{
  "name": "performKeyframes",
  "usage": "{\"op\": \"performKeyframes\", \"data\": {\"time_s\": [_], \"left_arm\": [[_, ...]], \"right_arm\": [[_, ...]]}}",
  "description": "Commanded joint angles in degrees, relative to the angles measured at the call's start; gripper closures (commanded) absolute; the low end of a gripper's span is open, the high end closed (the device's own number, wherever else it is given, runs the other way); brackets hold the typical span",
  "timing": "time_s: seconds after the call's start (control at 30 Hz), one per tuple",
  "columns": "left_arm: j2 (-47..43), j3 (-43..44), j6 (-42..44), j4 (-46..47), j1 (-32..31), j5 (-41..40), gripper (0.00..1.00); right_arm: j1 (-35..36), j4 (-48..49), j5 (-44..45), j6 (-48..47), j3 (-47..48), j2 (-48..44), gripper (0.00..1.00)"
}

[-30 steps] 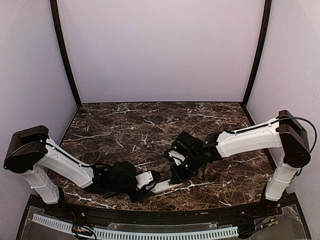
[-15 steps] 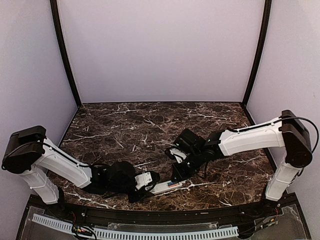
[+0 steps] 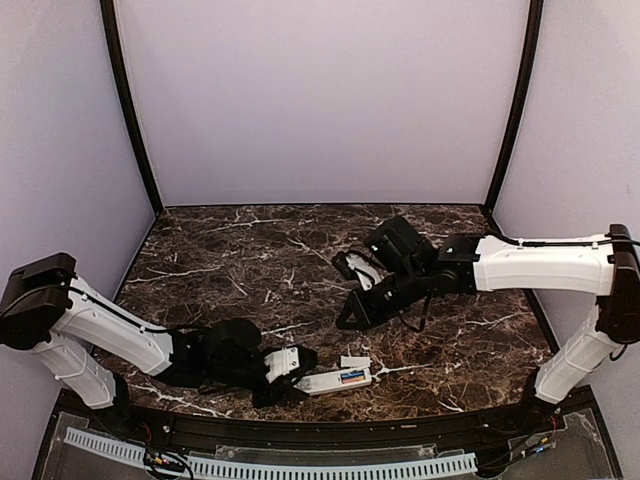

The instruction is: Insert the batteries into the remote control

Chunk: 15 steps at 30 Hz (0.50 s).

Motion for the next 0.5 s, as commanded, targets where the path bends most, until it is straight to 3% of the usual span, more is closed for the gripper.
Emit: {"op": "performKeyframes", "data": {"time_s": [0.0, 0.23, 0.37, 0.43, 0.47], "left_arm": [[1.14, 3.90, 3.25, -4.74, -0.15, 8.17, 1.00], [5.61, 6.47, 5.15, -7.51, 2.02, 12.84, 1.00], [8.34, 8.52, 6.52, -10.49, 3.64, 11.54, 0.97], [9.09, 9.62, 7.32, -12.36, 3.71, 11.70, 0.89], [9.43, 9.92, 7.59, -13.29, 3.71, 11.86, 0.80]], "right_arm": [[-0.33, -4.63, 4.35, -1.32, 0.19, -0.36, 0.93], [-0.60, -12.78, 11.08, -9.68, 2.86, 2.71, 0.72], [-0.63, -15.50, 12.20, -15.10, 5.03, 6.69, 0.65], [-0.55, -15.73, 12.47, -17.72, 5.41, 7.48, 0.62], [-0.58, -15.66, 12.31, -18.94, 5.46, 7.64, 0.60]]}}
